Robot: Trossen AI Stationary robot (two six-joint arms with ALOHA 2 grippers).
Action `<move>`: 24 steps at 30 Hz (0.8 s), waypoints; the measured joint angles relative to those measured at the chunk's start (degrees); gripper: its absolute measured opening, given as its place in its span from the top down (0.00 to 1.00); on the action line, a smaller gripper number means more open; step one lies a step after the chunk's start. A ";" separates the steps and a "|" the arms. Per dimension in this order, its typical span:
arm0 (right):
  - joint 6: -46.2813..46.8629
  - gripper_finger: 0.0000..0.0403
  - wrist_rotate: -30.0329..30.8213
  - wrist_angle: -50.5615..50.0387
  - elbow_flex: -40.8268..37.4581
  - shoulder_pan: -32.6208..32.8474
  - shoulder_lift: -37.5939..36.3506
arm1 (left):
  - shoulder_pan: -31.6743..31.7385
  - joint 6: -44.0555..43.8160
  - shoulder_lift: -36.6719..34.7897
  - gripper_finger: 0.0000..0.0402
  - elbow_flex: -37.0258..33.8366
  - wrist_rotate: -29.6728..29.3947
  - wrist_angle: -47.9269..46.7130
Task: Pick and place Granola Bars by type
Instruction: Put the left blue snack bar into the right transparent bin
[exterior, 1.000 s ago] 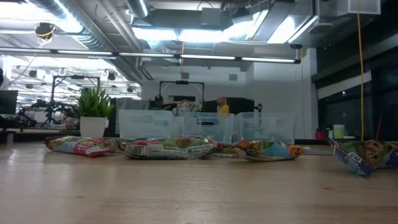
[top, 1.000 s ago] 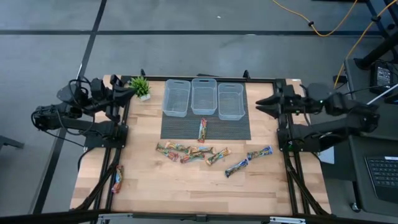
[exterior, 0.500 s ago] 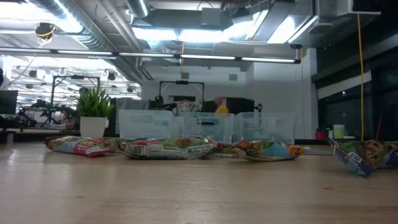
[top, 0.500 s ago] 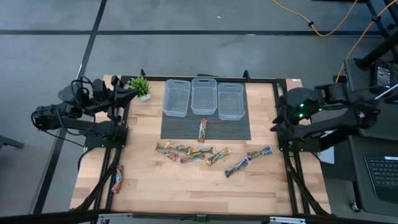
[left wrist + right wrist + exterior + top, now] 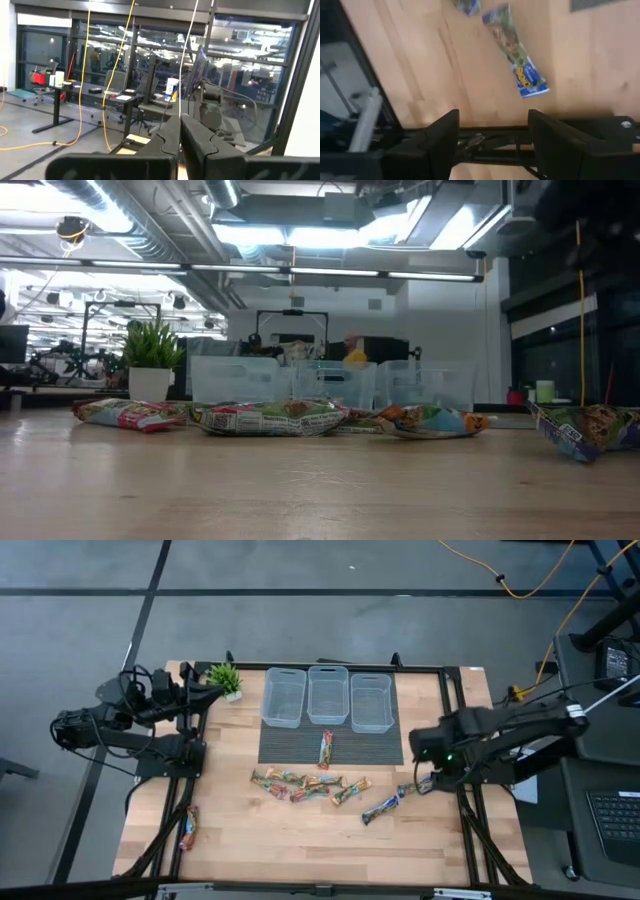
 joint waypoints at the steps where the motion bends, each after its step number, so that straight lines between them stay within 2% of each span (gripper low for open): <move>1: 0.17 0.41 -0.01 1.76 -1.34 0.80 0.44 | 0.00 -0.02 0.02 0.99 0.00 0.00 -0.48; 7: 1.61 0.41 2.73 13.91 -7.28 4.55 1.65 | 0.00 -1.10 0.00 0.99 0.00 0.00 -2.47; 13: 4.38 0.40 8.36 17.64 -11.56 6.09 1.96 | 0.00 -1.18 0.00 0.99 0.00 0.00 -2.68; 19: 5.11 0.31 8.98 25.43 -16.81 6.09 1.96 | 0.00 -1.18 0.00 0.99 0.00 -0.45 -3.01; 24: 5.24 0.24 9.17 26.53 -19.94 6.07 2.68 | -0.02 -2.01 0.00 0.99 0.00 -0.59 -3.48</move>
